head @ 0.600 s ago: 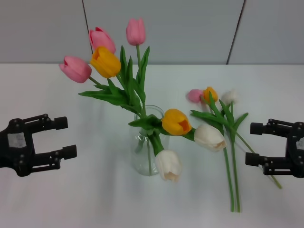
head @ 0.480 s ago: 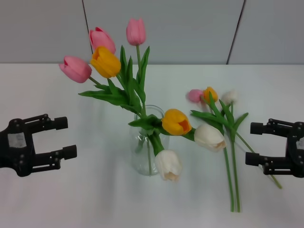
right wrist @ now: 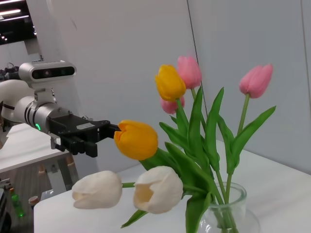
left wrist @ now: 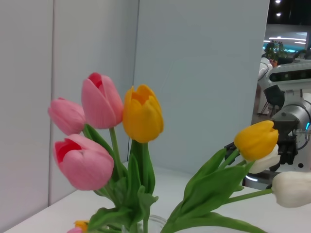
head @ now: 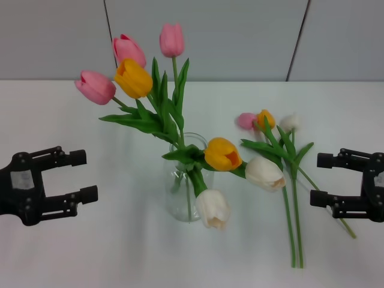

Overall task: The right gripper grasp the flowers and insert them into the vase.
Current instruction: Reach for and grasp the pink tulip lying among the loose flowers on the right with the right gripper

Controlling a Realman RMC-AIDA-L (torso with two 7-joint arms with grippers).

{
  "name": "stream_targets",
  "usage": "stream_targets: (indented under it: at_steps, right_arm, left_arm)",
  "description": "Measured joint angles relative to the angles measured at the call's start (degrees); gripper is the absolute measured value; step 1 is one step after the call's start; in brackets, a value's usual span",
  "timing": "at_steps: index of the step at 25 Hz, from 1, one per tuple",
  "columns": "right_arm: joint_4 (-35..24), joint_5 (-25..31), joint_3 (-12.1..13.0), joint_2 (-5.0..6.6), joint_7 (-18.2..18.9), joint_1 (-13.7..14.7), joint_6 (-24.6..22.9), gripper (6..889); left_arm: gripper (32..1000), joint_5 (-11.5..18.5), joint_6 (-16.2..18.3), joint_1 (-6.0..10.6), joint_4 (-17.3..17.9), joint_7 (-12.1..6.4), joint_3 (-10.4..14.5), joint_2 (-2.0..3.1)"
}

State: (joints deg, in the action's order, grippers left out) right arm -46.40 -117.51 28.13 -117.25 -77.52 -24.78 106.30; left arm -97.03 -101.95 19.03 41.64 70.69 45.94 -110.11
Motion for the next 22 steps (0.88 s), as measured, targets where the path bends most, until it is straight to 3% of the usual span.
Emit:
stream_targets:
  at_steps: [8, 11, 12, 13, 14, 15, 16, 22]
  right_arm:
    - [0.0, 0.0, 0.0, 0.00, -0.2, 0.1, -0.3, 835]
    - [0.0, 0.0, 0.0, -0.01, -2.3, -0.6, -2.4, 834]
    - [0.0, 0.1, 0.1, 0.01, -4.2, -1.4, -4.2, 833]
    - [0.0, -0.1, 0.7, 0.08, -10.3, -3.8, -8.8, 833]
    - [0.0, -0.1, 0.7, 0.08, -10.3, -3.8, -8.8, 833]
    - [0.0, -1.0, 1.6, 0.22, -14.8, -5.4, -12.1, 832]
    - [0.1, -3.5, 3.6, 0.60, -22.2, -8.7, -18.1, 832]
    - [3.0, -18.2, 13.6, 2.79, -39.1, -21.0, -32.1, 830]
  left_arm:
    - [798, 0.0, 0.0, -0.37, 0.0, -1.13, -0.2, -0.30]
    - [798, 0.0, 0.0, -0.53, 0.0, -1.67, -0.2, -0.44]
    - [798, 0.0, 0.0, -0.69, 0.0, -1.70, -0.2, -0.45]
    - [798, 0.0, 0.0, -0.84, 0.0, -1.81, -0.2, -0.45]
    - [798, 0.0, 0.0, -0.90, 0.0, -1.94, -0.2, -0.46]
    - [798, 0.0, 0.0, -1.02, 0.0, -2.19, -0.2, -0.46]
    - [798, 0.0, 0.0, -1.10, 0.0, -2.51, -0.2, -0.51]
    - [799, -0.2, 0.0, -0.96, 0.0, -2.91, 0.2, -0.83]
